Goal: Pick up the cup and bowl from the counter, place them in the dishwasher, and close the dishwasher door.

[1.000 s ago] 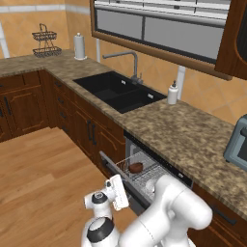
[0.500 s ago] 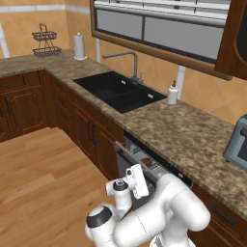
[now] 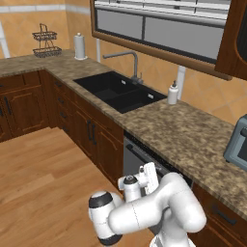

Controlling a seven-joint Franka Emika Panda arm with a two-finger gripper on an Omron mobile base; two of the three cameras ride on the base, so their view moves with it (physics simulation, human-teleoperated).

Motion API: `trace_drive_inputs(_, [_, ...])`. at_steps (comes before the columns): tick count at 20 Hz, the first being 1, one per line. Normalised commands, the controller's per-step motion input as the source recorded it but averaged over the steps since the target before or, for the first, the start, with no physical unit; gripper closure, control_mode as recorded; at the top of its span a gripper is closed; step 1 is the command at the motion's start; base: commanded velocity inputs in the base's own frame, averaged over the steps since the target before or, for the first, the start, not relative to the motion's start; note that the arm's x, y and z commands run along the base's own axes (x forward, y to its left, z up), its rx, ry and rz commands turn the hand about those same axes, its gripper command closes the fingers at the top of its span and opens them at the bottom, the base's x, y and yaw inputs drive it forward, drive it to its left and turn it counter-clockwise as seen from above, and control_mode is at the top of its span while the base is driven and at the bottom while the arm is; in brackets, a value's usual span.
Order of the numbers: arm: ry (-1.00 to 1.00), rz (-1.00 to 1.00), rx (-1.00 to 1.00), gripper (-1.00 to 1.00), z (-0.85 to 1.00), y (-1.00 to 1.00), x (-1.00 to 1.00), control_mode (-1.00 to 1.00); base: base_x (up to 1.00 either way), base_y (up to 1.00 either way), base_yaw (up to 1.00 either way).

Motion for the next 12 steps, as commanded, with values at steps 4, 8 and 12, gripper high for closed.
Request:
trace_drive_inputs(4, [-0.02,-0.31,-0.32,-1.00,-0.86,-0.55,0.46,-1.00,0.00,0.00,0.00])
trace_drive_inputs(8, [-0.03,-0.28,-0.31,-1.00,-0.75,-0.43,0.37,-1.00,0.00,0.00,0.00])
trace_drive_inputs(12, [-0.11,-0.16,-0.29,-1.00,-0.48,-0.22,0.12,-1.00,0.00,0.00,0.00])
